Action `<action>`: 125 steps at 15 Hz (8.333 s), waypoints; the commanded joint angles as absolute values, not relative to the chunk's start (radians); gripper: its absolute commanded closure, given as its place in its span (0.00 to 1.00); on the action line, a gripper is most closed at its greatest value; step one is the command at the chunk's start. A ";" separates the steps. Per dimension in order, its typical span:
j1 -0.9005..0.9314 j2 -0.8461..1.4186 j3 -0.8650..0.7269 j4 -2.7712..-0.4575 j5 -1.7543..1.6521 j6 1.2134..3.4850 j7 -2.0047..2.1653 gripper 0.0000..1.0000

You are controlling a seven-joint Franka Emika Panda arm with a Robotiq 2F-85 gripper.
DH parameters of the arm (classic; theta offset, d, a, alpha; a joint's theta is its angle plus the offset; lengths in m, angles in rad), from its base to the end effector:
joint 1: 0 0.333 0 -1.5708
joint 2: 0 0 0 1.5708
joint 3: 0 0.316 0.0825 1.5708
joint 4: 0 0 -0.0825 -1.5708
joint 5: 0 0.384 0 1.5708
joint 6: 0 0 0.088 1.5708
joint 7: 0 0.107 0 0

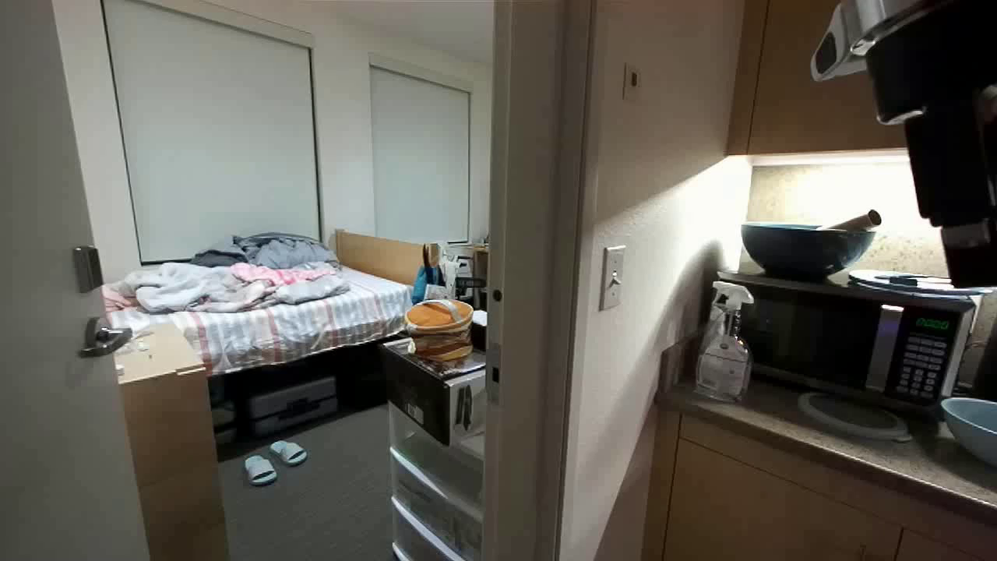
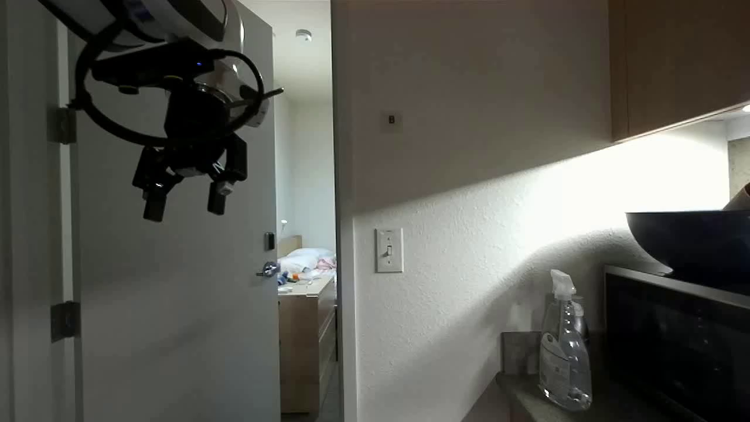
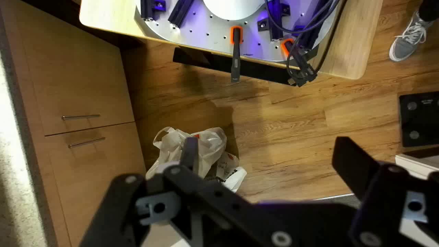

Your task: Turn on the light switch

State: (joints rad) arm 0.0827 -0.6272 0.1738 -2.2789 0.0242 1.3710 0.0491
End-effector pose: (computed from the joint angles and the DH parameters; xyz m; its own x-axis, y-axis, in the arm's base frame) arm 0.3134 0.0979 0.5575 0.9499 0.1415 -0.2788 0.1729 -0.9807 0.0913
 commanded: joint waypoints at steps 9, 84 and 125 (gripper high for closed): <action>0.098 -0.625 0.163 -2.277 0.020 1.369 0.056 0.00; -0.273 0.153 0.128 -2.361 -0.424 3.414 0.794 0.00; -0.228 0.241 0.056 -2.203 -0.248 3.326 0.708 0.00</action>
